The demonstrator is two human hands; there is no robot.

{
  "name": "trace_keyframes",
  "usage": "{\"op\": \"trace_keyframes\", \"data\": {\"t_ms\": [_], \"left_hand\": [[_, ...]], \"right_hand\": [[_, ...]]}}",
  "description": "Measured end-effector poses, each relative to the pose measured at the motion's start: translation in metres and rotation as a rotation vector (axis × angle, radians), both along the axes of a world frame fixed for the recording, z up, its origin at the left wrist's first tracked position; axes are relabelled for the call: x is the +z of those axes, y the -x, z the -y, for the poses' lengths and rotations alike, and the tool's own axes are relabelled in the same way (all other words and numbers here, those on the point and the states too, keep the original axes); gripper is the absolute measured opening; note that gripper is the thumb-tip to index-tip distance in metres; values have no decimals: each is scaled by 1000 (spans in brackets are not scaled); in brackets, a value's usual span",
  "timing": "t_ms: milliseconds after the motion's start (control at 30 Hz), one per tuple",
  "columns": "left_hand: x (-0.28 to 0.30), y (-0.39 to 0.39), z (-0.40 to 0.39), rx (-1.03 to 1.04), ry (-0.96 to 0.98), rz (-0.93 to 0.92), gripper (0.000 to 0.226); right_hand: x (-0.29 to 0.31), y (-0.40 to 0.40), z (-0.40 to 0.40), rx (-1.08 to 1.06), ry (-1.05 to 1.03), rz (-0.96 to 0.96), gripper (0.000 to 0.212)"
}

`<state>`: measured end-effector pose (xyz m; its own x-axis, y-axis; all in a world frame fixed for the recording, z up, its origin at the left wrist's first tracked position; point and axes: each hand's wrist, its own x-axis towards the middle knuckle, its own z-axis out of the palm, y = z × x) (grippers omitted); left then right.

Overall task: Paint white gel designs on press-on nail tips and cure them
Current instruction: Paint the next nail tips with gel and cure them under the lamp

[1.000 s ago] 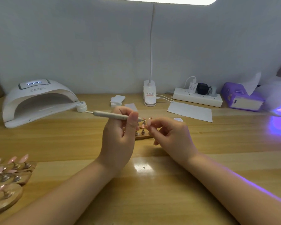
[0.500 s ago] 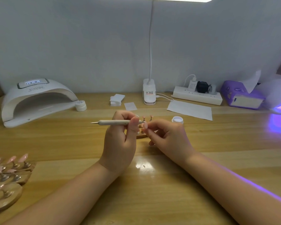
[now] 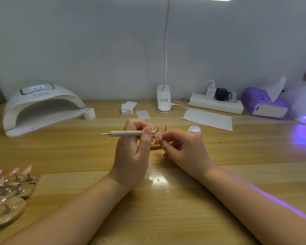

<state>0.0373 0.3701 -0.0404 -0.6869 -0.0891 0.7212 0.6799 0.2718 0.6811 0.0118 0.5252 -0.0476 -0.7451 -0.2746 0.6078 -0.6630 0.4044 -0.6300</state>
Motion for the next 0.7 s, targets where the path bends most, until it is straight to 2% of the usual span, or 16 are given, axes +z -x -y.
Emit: {"op": "trace_keyframes", "data": {"t_ms": [400,700], "left_hand": [[0,0,0,-4,23,22,4],[0,0,0,23,36,33,12]], "right_hand": [[2,-2,1,-9,-3,5,9],[2,-2,0,-7,-11,6,10]]}}
